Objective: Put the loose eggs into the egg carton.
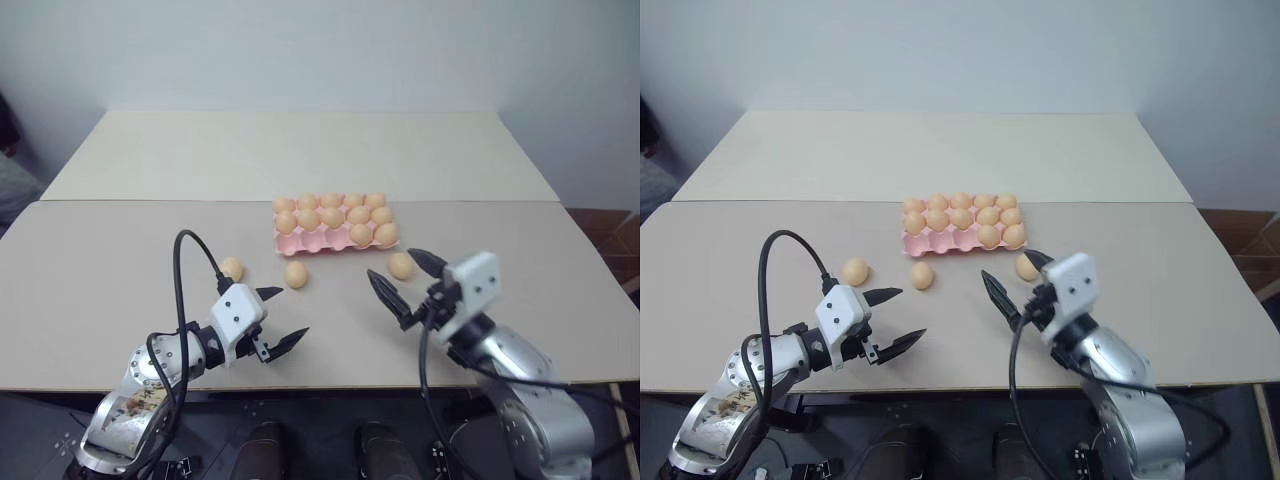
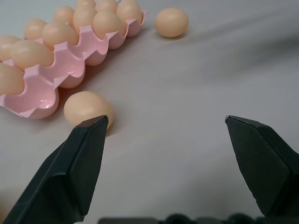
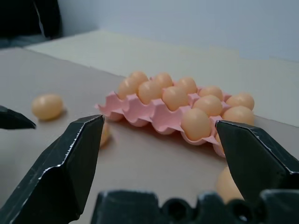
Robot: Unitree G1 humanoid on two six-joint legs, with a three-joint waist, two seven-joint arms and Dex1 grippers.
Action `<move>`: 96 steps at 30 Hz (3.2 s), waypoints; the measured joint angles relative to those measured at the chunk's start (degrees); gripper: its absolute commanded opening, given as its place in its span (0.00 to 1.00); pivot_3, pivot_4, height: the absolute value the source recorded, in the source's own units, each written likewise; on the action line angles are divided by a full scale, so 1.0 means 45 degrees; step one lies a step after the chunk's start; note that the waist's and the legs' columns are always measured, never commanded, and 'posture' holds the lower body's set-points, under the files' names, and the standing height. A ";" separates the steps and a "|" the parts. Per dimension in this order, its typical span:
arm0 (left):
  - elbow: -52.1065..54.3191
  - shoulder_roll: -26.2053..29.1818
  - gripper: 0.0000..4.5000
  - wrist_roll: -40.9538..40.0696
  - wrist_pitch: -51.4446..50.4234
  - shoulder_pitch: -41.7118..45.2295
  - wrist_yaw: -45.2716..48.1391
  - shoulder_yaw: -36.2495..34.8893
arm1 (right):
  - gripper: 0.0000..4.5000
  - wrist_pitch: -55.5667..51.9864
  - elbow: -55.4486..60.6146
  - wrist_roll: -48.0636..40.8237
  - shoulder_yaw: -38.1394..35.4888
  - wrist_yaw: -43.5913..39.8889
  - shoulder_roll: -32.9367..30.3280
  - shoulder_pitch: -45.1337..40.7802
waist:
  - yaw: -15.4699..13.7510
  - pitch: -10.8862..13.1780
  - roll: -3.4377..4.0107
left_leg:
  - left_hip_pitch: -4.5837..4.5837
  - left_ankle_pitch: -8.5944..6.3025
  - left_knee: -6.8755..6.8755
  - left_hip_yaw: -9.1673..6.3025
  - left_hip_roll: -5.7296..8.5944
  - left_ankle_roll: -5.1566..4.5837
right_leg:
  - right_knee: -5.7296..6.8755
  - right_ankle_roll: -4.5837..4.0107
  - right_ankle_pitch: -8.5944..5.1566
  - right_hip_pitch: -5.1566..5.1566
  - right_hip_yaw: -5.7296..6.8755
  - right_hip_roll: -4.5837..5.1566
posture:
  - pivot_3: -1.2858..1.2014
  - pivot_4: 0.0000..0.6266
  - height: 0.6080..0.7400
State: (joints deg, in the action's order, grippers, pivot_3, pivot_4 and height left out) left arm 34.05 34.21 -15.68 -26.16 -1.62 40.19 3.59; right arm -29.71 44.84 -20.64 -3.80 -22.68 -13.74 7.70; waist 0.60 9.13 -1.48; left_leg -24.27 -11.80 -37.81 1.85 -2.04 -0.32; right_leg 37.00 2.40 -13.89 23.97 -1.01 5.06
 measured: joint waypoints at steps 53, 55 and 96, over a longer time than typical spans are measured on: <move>-0.1455 0.0261 0.97 0.0798 0.0558 0.1873 0.1191 0.1643 | 0.99 -0.6553 -0.7000 0.1980 0.0751 0.2536 -0.1171 -0.7449 | 0.0043 -0.0001 -0.0004 | -0.0019 0.0004 -0.0002 0.0009 0.0018 0.0003 | 0.0002 -0.0003 0.0012 0.0014 -0.0012 0.0004 | 0.52 0.24 1.00; -0.1455 0.0263 0.97 0.0805 0.0561 0.1865 0.1194 0.1640 | 0.91 -0.6489 -0.7237 0.2056 0.0783 0.2518 -0.1181 -0.7498 | 0.0039 -0.0001 -0.0004 | -0.0019 0.0004 -0.0002 0.0009 0.0017 0.0003 | 0.0002 -0.0003 0.0012 0.0014 -0.0011 0.0003 | 0.52 0.24 1.00; 0.0416 0.0484 0.97 0.0404 -0.1674 0.0157 -0.0412 -0.0213 | 0.51 -0.3181 -0.9878 0.3536 0.3252 0.2838 0.1915 -1.0190 | 0.0103 0.0001 -0.0001 | -0.0017 0.0004 0.0001 0.0006 0.0004 0.0004 | 0.0016 -0.0010 0.0018 0.0029 -0.0005 -0.0002 | 0.52 0.24 1.00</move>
State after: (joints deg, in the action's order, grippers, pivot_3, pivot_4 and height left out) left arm 35.92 36.39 -13.87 -33.70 -0.92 38.33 2.63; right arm -44.02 0.39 -4.73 10.83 -9.91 -5.12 -38.15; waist 1.07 9.14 -1.49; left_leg -24.35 -11.78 -37.80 1.88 -2.02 -0.30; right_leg 37.07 2.35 -13.80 24.10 -1.03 5.05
